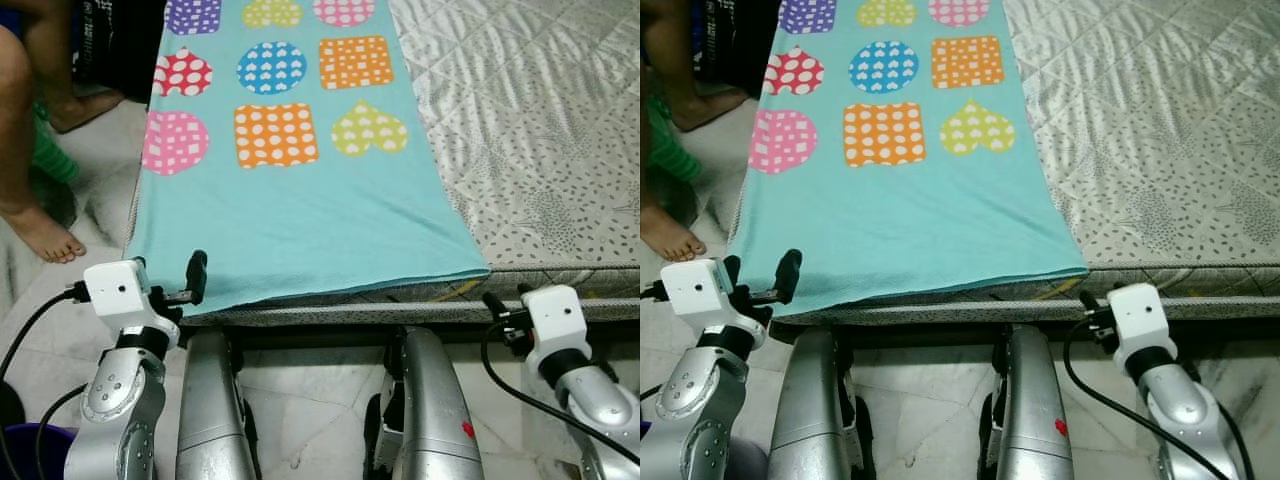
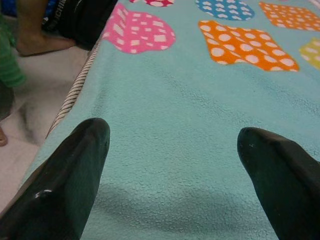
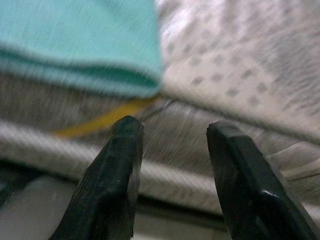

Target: Clean up the room

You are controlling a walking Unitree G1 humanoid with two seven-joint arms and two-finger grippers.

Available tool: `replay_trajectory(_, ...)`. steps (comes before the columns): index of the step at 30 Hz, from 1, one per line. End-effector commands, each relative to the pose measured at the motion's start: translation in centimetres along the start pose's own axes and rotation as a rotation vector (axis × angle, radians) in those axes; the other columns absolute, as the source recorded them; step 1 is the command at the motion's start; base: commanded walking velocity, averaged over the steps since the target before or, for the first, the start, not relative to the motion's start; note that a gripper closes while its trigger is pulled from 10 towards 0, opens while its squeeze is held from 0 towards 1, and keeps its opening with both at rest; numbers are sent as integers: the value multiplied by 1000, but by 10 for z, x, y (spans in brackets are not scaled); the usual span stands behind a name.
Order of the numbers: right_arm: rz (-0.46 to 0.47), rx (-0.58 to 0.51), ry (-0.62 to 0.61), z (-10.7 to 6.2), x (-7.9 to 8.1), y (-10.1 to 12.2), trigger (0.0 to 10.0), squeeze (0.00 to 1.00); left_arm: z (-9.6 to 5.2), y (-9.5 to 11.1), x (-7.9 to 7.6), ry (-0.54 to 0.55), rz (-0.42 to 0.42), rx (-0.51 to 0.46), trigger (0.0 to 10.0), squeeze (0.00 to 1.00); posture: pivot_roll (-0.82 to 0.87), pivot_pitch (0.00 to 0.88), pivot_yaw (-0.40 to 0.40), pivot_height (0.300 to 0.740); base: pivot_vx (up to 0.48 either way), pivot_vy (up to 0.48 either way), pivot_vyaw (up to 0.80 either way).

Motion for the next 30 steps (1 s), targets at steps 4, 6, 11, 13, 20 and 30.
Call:
replay_trajectory(4,71,-65,-70,6,-6,19,10000,0,-2,-6,4,10,-4,18,10000,0,117,264,20,522,0,0,0)
replay_trajectory(6,109,-96,-80,11,-5,30,10000,0,0,-7,3,6,-7,17,10000,0,115,257,22,522,0,0,0)
replay_trajectory(11,284,-240,-103,32,6,71,10000,0,7,-7,0,-7,-14,9,10000,0,111,226,39,527,0,0,0)
replay_trajectory(13,301,-260,-103,36,10,78,10000,0,9,-6,-1,-11,-14,5,10000,0,114,215,42,537,0,0,0)
replay_trajectory(20,352,-279,-91,48,24,88,10000,0,17,-4,-1,-18,-11,-12,10000,0,112,181,47,582,0,0,0)
replay_trajectory(30,376,-291,-105,56,28,93,10000,0,22,-6,-2,-22,-17,-19,10000,0,108,145,49,647,0,0,0)
Point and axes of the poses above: a point about 5 cm out from each wrist's last joint towards the gripper, its own z axis pointing out of the wrist towards the gripper, its own y axis along the axis of the wrist's last joint, x = y × z, the point moved 3 cm from there along z, pointing out of the wrist towards the gripper
